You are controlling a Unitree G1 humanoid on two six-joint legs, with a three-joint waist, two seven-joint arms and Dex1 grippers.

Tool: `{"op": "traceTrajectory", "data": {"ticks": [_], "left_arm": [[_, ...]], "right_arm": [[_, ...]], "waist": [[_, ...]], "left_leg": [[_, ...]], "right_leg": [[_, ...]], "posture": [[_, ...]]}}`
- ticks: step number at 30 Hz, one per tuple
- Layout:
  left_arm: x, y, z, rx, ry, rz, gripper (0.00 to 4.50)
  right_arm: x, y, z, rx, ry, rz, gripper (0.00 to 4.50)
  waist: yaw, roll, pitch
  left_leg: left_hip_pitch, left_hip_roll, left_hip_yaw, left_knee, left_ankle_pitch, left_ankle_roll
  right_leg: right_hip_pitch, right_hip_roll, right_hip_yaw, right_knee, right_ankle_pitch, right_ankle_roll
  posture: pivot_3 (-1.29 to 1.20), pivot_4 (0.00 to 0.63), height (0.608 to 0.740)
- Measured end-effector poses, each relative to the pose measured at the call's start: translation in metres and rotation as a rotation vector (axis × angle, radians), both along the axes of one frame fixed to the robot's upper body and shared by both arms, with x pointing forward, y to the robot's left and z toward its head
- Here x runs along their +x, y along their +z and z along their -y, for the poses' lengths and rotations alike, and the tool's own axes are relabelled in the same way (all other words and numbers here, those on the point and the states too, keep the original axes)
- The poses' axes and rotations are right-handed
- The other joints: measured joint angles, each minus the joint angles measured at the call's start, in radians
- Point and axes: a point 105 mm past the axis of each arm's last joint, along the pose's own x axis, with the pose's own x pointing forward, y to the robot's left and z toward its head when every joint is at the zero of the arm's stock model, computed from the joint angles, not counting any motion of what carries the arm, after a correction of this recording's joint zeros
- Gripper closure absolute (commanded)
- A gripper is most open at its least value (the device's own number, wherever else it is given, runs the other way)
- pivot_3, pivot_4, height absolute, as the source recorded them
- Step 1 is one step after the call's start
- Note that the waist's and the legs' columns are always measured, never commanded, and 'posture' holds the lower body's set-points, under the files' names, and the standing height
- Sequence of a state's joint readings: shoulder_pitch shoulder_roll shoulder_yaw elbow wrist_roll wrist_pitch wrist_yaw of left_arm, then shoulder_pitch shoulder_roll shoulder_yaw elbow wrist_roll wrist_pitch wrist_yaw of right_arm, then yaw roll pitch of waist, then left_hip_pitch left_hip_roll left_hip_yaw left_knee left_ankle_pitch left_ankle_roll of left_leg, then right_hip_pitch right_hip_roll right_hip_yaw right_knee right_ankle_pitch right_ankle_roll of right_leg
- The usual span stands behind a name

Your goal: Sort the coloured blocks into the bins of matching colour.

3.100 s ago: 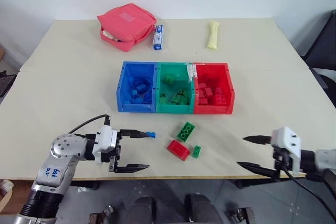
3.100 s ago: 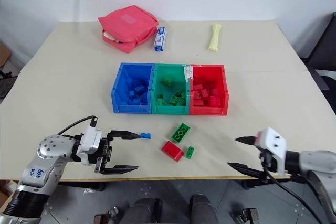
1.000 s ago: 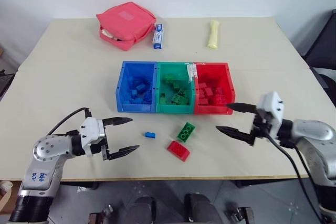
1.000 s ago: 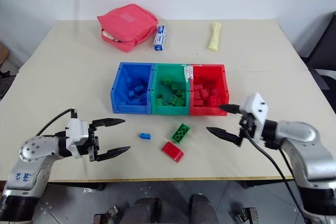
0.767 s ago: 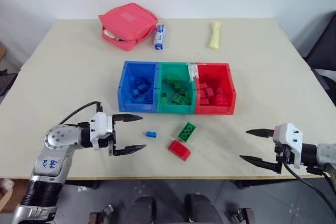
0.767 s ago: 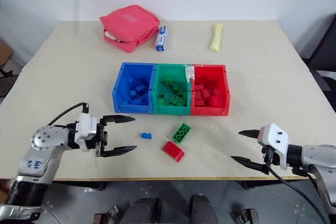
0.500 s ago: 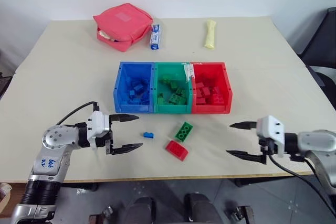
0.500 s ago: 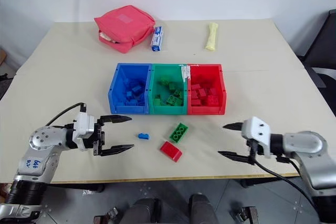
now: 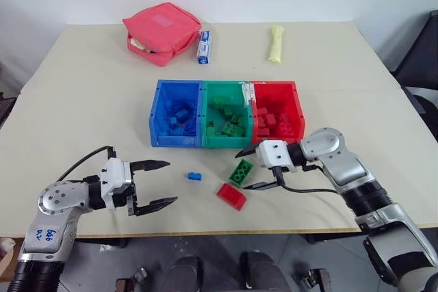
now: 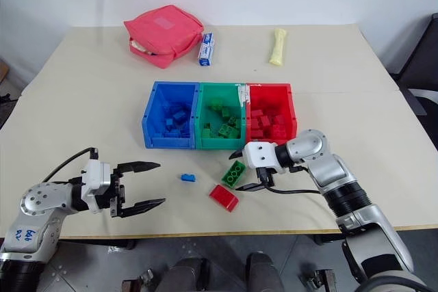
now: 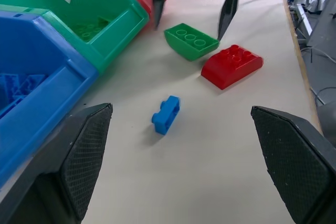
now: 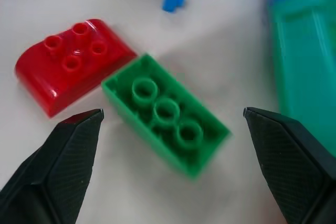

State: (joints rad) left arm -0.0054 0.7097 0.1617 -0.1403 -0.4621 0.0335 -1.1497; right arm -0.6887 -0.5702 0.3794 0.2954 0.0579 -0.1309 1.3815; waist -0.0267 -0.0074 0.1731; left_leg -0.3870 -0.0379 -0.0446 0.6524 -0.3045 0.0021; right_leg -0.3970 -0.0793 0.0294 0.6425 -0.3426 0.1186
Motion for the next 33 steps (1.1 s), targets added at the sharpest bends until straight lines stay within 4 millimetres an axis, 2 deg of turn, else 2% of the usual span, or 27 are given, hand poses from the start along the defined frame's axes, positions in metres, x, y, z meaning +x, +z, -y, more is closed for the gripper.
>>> {"op": "traceTrajectory", "data": {"ticks": [1,4,8,12,16,19,22,24,27,29,31,33], "left_arm": [[-0.001,0.001,0.0,0.003,0.0,0.0,0.0],[0.0,0.003,-0.003,0.001,0.015,0.012,0.0],[-0.002,0.004,-0.001,0.001,0.018,0.011,0.0],[-0.003,0.003,-0.003,-0.002,0.041,0.006,0.0],[0.0,0.005,-0.002,-0.058,0.092,0.01,0.0],[0.005,0.013,-0.003,-0.137,0.164,0.03,0.0],[0.009,0.019,-0.008,-0.215,0.255,0.044,0.0],[0.007,0.02,-0.016,-0.234,0.316,0.05,0.0],[0.005,0.019,-0.026,-0.236,0.37,0.052,0.0],[0.003,0.017,-0.03,-0.234,0.39,0.048,0.0],[0.002,0.016,-0.033,-0.231,0.401,0.042,0.0],[0.001,0.015,-0.035,-0.228,0.409,0.039,0.0]], "right_arm": [[0.0,-0.004,-0.001,-0.015,0.009,-0.016,0.03],[0.001,-0.007,-0.004,-0.032,0.037,-0.044,0.57],[-0.001,-0.01,-0.003,-0.052,0.058,-0.095,1.9],[0.0,-0.01,0.003,-0.04,0.033,-0.1,3.05],[0.002,-0.003,0.016,0.031,-0.06,-0.122,3.04],[0.002,0.015,0.015,0.142,-0.114,-0.134,3.04],[0.008,0.047,0.01,0.285,-0.198,-0.144,3.04],[0.029,0.074,-0.002,0.391,-0.323,-0.138,3.04],[0.047,0.103,-0.018,0.443,-0.397,-0.078,3.04],[0.055,0.105,-0.023,0.443,-0.428,-0.063,3.04],[0.061,0.096,-0.026,0.421,-0.456,-0.077,3.04],[0.07,0.085,-0.028,0.407,-0.5,-0.1,2.3]], "waist": [[0.001,0.0,0.0],[-0.001,0.0,0.0],[-0.001,0.0,0.0],[0.0,0.0,0.0],[0.002,0.0,0.0],[0.0,0.0,0.0],[-0.005,0.0,0.0],[-0.013,0.0,0.0],[-0.004,0.0,0.0],[0.001,0.0,0.0],[0.005,0.0,0.0],[0.001,0.0,0.0]], "left_leg": [[0.0,0.0,0.0,0.0,0.0,0.0],[0.0,0.0,0.0,0.001,0.0,0.0],[0.0,0.0,0.0,0.001,0.0,0.0],[0.0,0.0,0.0,0.001,0.0,0.0],[0.0,0.0,0.0,0.0,0.0,0.0],[0.0,0.0,0.0,0.0,0.0,-0.001],[0.0,0.001,0.001,-0.001,0.0,-0.001],[0.0,0.001,0.002,-0.001,0.0,-0.002],[0.0,0.001,0.001,-0.002,0.0,-0.003],[-0.001,0.001,0.001,-0.002,0.0,-0.002],[-0.002,-0.001,0.0,-0.001,0.0,-0.001],[-0.003,-0.002,0.001,0.0,-0.001,0.0]], "right_leg": [[0.0,0.0,0.0,0.0,0.0,0.0],[0.0,0.0,0.0,0.0,0.0,0.0],[0.0,0.0,0.0,0.001,0.0,0.0],[0.0,0.0,0.0,0.001,0.0,0.0],[0.0,0.0,0.0,0.0,0.0,0.0],[0.0,0.0,0.0,0.0,0.0,0.0],[-0.001,0.001,0.001,0.001,0.0,0.0],[-0.003,0.001,0.002,0.002,0.0,-0.001],[-0.005,0.001,0.001,0.003,-0.001,-0.002],[-0.005,0.0,0.0,0.003,-0.001,-0.002],[-0.005,-0.001,0.0,0.003,-0.001,-0.002],[-0.006,-0.002,0.001,0.003,-0.001,-0.002]], "posture": [[0.0,0.15,0.74],[0.0,0.15,0.74],[0.0,0.15,0.74],[0.0,0.15,0.74],[0.0,0.15,0.74],[0.0,0.15,0.74],[0.0,0.15,0.74],[0.0,0.15,0.74],[0.0,0.15,0.74],[0.0,0.15,0.74],[0.0,0.15,0.74],[0.0,0.15,0.74]]}}
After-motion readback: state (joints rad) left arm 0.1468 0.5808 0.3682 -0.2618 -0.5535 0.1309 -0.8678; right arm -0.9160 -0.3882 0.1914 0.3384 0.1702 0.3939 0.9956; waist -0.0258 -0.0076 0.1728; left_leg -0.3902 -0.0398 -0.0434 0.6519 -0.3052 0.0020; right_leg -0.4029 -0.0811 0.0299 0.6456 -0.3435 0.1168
